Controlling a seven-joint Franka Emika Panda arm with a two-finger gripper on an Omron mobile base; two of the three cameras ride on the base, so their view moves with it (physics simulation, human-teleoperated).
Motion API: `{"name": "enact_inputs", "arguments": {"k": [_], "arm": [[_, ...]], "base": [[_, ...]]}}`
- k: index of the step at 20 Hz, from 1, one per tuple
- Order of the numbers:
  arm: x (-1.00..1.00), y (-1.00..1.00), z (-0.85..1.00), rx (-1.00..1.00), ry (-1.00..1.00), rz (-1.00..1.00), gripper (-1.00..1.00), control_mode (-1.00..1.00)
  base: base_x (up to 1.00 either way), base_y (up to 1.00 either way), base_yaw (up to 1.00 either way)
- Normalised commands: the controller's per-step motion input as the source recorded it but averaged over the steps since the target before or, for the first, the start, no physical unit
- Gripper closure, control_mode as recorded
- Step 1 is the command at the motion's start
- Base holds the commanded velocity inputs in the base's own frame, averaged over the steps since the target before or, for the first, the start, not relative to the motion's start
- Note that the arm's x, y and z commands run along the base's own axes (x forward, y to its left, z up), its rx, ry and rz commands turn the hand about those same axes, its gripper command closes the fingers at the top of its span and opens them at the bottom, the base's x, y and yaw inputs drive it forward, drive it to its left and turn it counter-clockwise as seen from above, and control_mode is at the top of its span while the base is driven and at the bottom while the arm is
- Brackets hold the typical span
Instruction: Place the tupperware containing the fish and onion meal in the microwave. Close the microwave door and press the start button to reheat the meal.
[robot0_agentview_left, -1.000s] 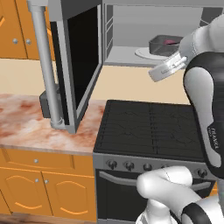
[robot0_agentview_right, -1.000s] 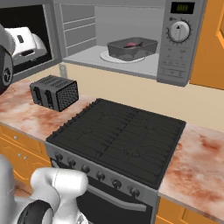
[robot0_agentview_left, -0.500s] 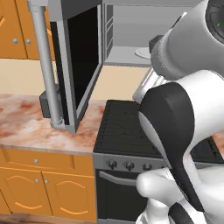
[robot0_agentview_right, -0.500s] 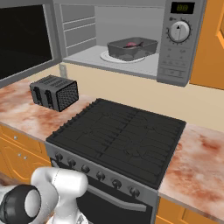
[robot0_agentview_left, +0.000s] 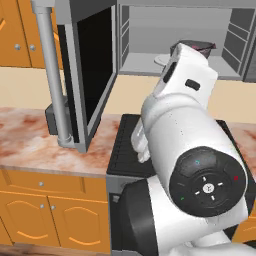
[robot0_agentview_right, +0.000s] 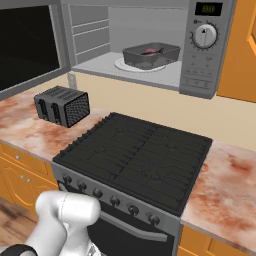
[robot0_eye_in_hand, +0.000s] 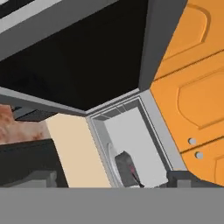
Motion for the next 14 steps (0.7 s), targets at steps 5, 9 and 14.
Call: {"name": "enact_inputs", "arguments": {"k": [5,9,14], "arm": [[0.06,0.41,-0.18,-0.09,-0.39,0.0,-1.0,-1.0],[0.05,0.73,0.0,-0.06,-0.32,0.0,-1.0,-1.0],[0.0,0.67,0.1,0.0,-0.12,0.0,-1.0,-1.0]], "base": [[0.0,0.0,0.0],[0.0,0.0,0.0],[0.0,0.0,0.0]]}}
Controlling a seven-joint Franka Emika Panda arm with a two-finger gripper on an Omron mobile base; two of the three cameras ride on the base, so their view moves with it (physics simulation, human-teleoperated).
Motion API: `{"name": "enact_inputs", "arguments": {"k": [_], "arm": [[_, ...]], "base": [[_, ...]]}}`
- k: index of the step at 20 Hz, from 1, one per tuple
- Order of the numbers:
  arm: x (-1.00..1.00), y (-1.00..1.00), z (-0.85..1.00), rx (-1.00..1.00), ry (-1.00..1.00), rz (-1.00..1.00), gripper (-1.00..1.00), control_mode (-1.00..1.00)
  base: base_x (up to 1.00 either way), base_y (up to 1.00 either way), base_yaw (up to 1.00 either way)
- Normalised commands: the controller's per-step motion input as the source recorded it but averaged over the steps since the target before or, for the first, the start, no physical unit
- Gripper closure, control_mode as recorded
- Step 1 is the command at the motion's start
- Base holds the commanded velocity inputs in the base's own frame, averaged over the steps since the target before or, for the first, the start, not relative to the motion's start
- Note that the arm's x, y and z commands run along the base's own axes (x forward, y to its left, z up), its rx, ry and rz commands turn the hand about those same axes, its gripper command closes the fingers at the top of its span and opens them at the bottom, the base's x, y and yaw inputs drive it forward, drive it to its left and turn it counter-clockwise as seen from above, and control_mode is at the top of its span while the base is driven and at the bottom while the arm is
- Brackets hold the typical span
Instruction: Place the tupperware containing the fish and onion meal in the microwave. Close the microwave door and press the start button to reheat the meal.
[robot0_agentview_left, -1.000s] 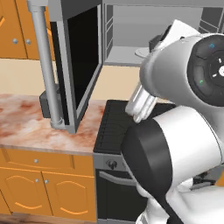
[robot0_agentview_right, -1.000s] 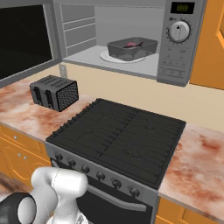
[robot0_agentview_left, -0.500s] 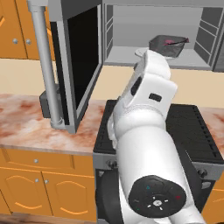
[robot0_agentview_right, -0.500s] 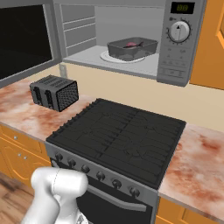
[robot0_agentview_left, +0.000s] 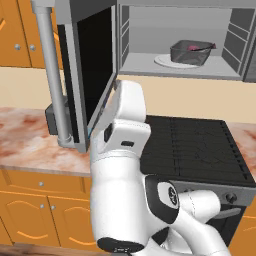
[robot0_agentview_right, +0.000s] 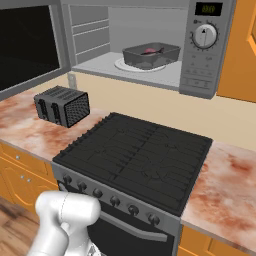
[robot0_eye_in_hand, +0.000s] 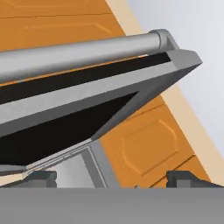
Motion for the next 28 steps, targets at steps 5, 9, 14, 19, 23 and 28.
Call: {"name": "enact_inputs", "arguments": {"k": [5,9,14,19,23,28], "arm": [[0.0,0.71,0.02,0.0,0.0,0.0,-1.0,-1.0],[0.0,0.75,0.0,0.0,0.02,0.0,-1.0,-1.0],[0.0,0.74,0.0,0.0,0.06,0.0,-1.0,-1.0],[-0.34,0.71,0.0,0.0,0.06,-0.01,-1.0,-1.0],[-0.14,0.65,-0.06,0.0,0.02,-0.05,-1.0,-1.0],[0.36,0.04,-0.17,0.0,0.05,-0.13,-1.0,-1.0]], "base": [[0.0,0.0,0.0],[0.0,0.0,0.0],[0.0,0.0,0.0],[0.0,0.0,0.0],[0.0,0.0,0.0],[0.0,0.0,0.0]]}}
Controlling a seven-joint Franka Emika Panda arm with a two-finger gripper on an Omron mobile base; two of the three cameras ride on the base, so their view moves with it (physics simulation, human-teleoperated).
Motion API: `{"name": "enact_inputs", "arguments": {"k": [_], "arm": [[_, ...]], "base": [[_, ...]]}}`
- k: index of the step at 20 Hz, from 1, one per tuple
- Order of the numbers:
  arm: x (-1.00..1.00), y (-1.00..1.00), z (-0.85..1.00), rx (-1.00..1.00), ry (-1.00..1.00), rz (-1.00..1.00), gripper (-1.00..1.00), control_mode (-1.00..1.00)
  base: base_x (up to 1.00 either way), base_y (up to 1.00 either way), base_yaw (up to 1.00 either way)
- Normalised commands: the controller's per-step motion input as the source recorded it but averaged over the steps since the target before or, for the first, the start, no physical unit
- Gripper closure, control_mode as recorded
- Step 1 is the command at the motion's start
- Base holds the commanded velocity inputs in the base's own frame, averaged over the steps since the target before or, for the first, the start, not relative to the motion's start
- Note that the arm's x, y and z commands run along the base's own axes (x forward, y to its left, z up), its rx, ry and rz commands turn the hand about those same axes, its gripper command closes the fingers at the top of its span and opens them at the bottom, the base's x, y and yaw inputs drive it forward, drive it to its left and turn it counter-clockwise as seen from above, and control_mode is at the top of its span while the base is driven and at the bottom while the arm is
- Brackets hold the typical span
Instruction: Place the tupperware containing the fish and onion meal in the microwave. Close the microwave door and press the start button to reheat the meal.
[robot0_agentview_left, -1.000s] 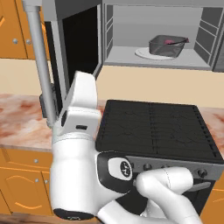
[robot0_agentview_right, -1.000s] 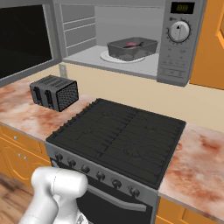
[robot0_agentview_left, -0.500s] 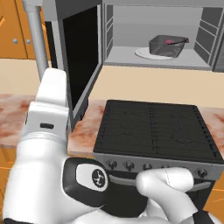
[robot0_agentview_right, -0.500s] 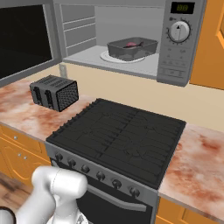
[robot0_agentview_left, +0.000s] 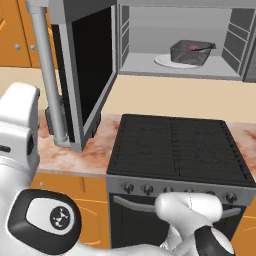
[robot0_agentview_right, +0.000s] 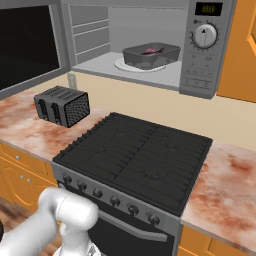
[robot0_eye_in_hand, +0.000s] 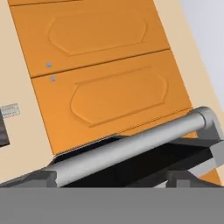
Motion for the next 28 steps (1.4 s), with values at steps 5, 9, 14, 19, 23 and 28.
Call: {"name": "enact_inputs", "arguments": {"k": [5,9,14,19,23,28], "arm": [[0.68,0.06,-0.13,-0.02,0.1,-0.17,-1.0,-1.0],[0.59,0.33,0.0,-0.06,0.01,-0.13,-1.0,-1.0],[0.71,0.11,-0.04,-0.02,0.06,-0.18,-1.0,-1.0],[0.59,-0.15,-0.03,0.0,0.15,-0.29,-1.0,-1.0],[0.15,-0.71,0.0,0.0,0.11,-0.42,-1.0,-1.0],[-0.13,-1.0,-0.01,0.02,0.0,-0.44,-1.0,-1.0]], "base": [[0.0,0.0,0.0],[0.0,0.0,0.0],[0.0,0.0,0.0],[0.0,0.0,0.0],[0.0,0.0,0.0],[0.0,0.0,0.0]]}}
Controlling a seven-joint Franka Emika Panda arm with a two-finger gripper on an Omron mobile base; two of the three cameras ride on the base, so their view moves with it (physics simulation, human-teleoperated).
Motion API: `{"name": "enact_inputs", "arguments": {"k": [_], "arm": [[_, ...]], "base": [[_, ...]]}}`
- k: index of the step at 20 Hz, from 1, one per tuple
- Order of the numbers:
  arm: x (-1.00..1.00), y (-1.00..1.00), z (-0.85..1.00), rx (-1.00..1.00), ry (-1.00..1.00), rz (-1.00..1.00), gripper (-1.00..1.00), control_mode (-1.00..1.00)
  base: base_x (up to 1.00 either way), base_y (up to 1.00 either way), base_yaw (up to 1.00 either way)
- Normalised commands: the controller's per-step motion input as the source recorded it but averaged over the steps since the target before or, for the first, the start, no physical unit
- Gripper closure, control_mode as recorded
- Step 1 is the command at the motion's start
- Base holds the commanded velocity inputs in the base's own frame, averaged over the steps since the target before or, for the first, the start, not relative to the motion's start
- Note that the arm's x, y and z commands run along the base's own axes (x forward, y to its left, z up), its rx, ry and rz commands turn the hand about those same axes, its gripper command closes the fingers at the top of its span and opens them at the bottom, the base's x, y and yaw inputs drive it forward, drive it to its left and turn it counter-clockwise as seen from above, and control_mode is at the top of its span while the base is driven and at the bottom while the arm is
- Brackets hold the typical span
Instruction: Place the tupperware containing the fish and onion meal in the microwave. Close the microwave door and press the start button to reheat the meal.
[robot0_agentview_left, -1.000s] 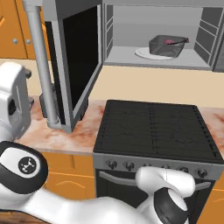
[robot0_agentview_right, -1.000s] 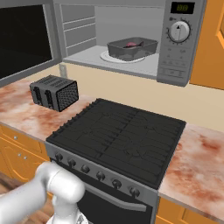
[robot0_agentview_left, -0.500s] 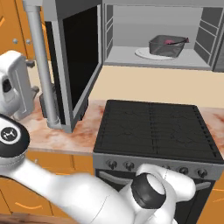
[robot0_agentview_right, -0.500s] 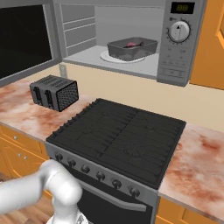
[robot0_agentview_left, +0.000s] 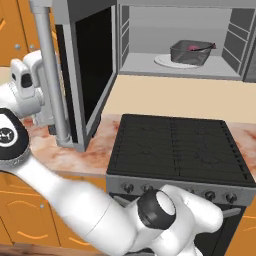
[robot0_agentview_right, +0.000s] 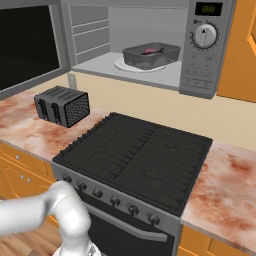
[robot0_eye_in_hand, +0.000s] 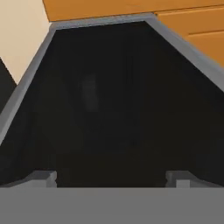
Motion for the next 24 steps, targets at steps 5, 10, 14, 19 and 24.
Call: {"name": "enact_inputs", "arguments": {"k": [5,10,14,19,24], "arm": [[-0.07,-1.0,-0.06,0.07,0.0,-0.41,-1.0,-1.0],[-0.08,-1.0,-0.07,0.1,0.0,-0.35,-1.0,-1.0],[-0.14,-1.0,-0.1,0.13,-0.04,-0.3,-1.0,-1.0],[-0.18,-1.0,-0.19,0.12,-0.13,-0.18,-1.0,-1.0],[-0.24,-1.0,-0.19,0.05,-0.28,0.0,-1.0,-1.0]], "base": [[0.0,0.0,0.0],[0.0,0.0,0.0],[0.0,0.0,0.0],[0.0,0.0,0.0],[0.0,0.0,0.0]]}}
